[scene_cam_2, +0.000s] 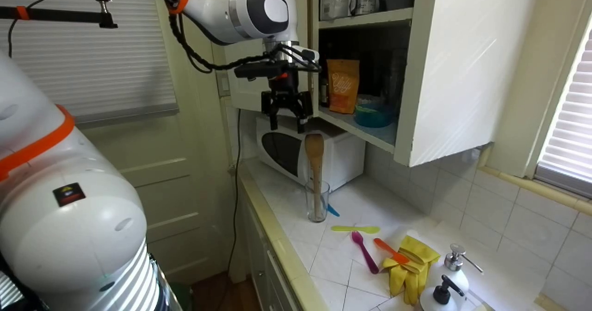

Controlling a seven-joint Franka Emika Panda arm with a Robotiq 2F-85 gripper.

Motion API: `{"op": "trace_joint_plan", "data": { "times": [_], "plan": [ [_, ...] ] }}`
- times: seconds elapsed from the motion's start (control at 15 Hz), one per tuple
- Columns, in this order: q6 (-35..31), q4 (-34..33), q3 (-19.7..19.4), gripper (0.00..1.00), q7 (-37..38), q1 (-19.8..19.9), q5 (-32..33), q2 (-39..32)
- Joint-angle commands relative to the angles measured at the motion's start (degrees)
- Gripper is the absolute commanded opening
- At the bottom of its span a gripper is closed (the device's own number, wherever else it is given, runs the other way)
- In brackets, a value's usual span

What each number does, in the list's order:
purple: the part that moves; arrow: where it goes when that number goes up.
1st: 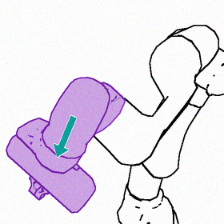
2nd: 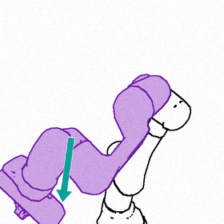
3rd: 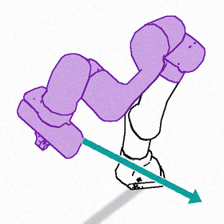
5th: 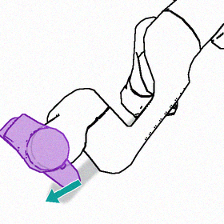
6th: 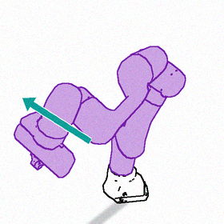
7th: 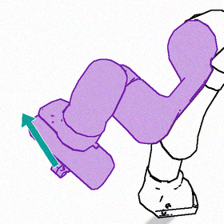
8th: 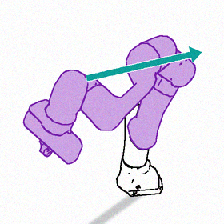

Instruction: Remove the blue object from the middle shelf and put it in the bottom shelf of the cabinet

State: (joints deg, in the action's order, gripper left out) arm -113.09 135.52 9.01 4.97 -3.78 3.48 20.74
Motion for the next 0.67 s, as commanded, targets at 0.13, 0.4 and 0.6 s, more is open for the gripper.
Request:
{"op": "trace_joint_plan", "data": {
  "times": [0.13, 0.4, 0.6],
  "plan": [
    [-2.00, -2.79, 2.10, 1.00, 10.91, -1.85, -2.80, 8.93],
    [-2.81, -6.22, 3.13, 1.00, 15.91, -0.50, -1.37, 15.39],
    [-3.55, -9.69, 2.74, 1.00, 18.99, 1.55, -1.63, 18.72]
  ]
}}
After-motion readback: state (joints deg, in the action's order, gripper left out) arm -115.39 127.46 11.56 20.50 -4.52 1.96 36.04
